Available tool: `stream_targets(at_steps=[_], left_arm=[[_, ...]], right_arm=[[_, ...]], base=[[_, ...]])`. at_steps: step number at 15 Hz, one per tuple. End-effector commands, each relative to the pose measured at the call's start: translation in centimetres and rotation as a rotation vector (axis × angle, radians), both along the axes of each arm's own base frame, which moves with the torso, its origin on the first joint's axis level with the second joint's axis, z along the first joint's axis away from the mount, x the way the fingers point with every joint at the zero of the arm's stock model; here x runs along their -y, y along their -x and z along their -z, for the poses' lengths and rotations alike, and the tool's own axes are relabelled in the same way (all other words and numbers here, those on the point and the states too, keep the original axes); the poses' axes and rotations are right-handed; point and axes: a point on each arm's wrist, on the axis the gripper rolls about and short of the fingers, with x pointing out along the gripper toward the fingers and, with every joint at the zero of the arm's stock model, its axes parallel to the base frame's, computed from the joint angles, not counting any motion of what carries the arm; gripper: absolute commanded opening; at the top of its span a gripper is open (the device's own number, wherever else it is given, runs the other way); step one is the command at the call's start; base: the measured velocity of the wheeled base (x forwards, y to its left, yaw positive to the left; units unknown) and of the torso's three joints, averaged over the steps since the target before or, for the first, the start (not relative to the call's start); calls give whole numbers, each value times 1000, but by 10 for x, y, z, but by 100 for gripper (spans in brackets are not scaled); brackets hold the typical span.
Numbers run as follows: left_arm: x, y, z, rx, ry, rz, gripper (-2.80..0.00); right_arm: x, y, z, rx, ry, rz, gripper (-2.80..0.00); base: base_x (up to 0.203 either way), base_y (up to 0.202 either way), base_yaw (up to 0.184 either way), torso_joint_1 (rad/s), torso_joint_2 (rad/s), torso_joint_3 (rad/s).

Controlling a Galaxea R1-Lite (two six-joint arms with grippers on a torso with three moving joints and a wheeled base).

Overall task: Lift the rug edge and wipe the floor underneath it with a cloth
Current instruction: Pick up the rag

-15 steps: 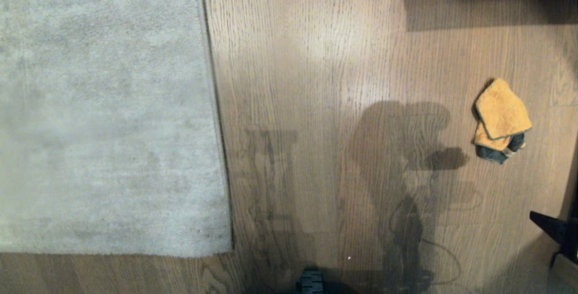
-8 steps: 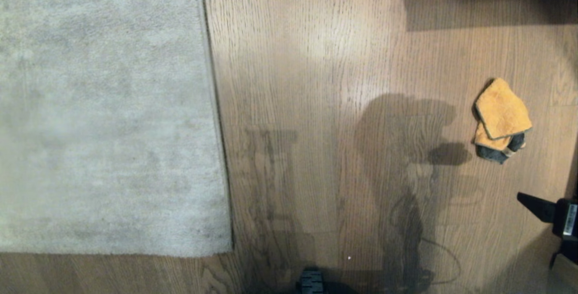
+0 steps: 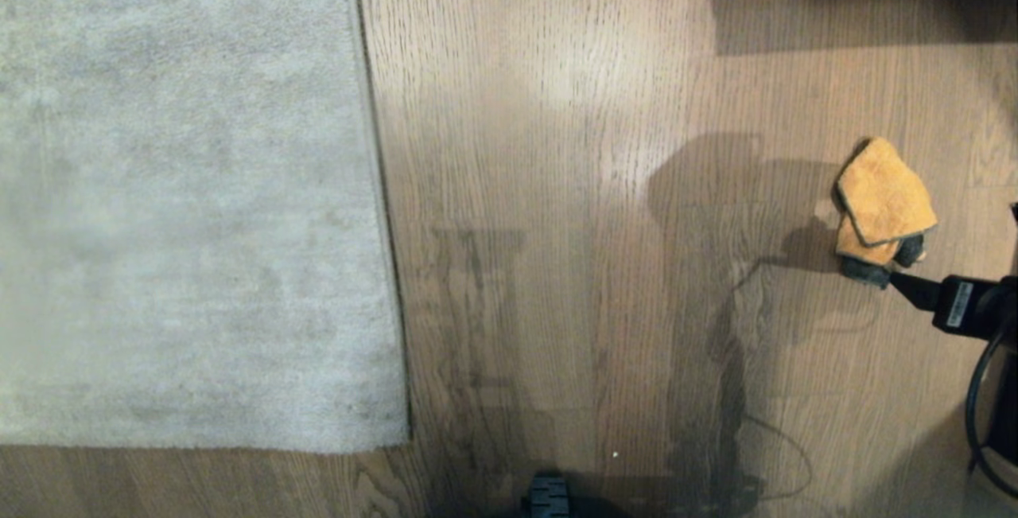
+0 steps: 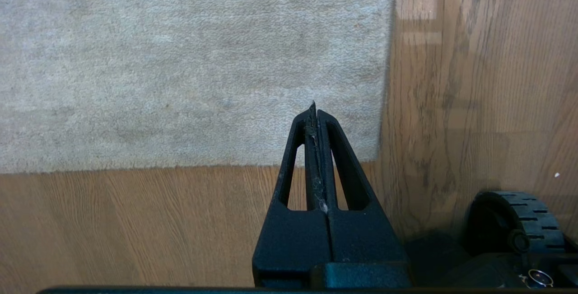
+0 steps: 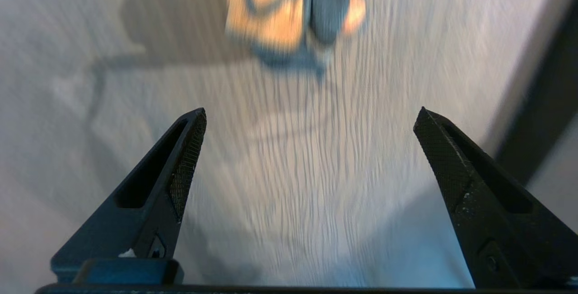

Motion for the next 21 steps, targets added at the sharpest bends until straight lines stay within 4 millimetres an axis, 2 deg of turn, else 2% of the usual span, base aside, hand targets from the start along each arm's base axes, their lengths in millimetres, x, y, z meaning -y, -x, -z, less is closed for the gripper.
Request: stream_targets(at_steps=[1, 4, 7, 17, 21], left_arm=[[0, 0, 0, 0, 0, -1, -280], [0, 0, 0, 0, 0, -1, -280], [0, 0, 0, 0, 0, -1, -280], [0, 0, 0, 0, 0, -1, -280], [0, 0, 0, 0, 0, -1, -280]], right_arm=[[14, -33, 7, -15, -23, -22, 0], [21, -58, 4, 15, -27, -49, 0], [25, -73, 3, 25, -26, -55, 0], [34, -105, 11, 24, -29, -62, 0], [37, -117, 11, 89, -13, -61, 0]], base=[[0, 0, 0, 0, 0, 0], [0, 0, 0, 0, 0, 0], [0, 0, 0, 0, 0, 0], [0, 0, 0, 0, 0, 0], [0, 0, 0, 0, 0, 0]])
